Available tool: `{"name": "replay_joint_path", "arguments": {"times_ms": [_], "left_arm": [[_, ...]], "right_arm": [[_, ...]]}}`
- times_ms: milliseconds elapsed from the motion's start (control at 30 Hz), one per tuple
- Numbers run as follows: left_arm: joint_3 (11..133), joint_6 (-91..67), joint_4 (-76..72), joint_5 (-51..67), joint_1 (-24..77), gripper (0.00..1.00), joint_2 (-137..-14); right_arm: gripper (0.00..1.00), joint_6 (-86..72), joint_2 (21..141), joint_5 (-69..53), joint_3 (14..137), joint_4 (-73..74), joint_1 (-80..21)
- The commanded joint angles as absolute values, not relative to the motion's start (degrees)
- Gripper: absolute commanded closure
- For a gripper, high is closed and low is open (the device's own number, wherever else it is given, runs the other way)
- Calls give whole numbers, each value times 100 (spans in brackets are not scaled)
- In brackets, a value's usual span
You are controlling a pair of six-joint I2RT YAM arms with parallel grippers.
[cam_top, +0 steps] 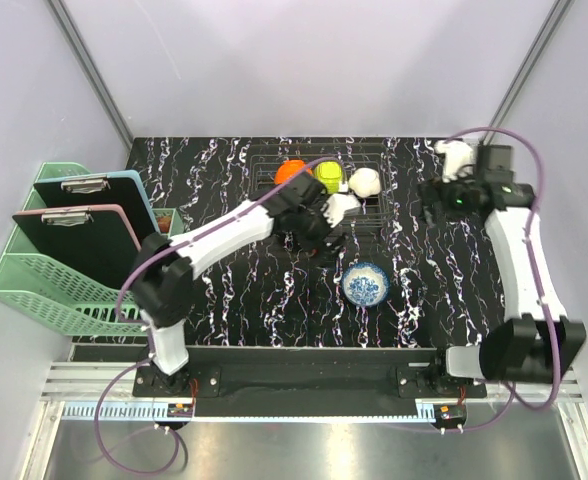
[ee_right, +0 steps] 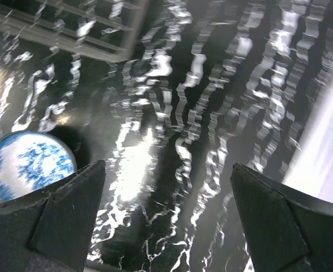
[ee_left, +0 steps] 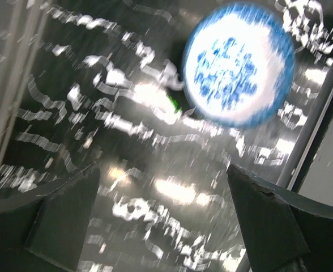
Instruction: Load the bowls into the dish rack
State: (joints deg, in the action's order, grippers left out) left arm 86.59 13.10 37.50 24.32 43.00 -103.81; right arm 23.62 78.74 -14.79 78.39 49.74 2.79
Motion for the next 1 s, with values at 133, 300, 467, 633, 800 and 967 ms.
{"name": "replay_joint_path", "arguments": {"times_ms": [133, 300, 467, 633, 800, 967], "left_arm": [[9483, 589, 3665, 2189, 4825, 1, -11337], [9650, 466, 3665, 2039, 4930, 1, -11786], [9817, 483, 3665, 1942, 5018, 1, -12058], [9896, 466, 3665, 1951, 5045, 5, -12243], [9914, 466, 3665, 2039, 5036, 52, -12331], [9896, 510, 3656, 2065, 5045, 66, -12357]], "right_arm": [[0, 2285, 6479, -1723, 6637, 4544, 1098], [0, 2233, 6056, -1775, 6328, 4544, 1160], [0, 2162, 5968, -1863, 6337, 4553, 1169], [0, 2074, 5924, -1977, 6354, 4553, 1169], [0, 2021, 5941, -2004, 6337, 4544, 1169], [0, 1995, 5915, -2021, 6328, 4544, 1169]]}}
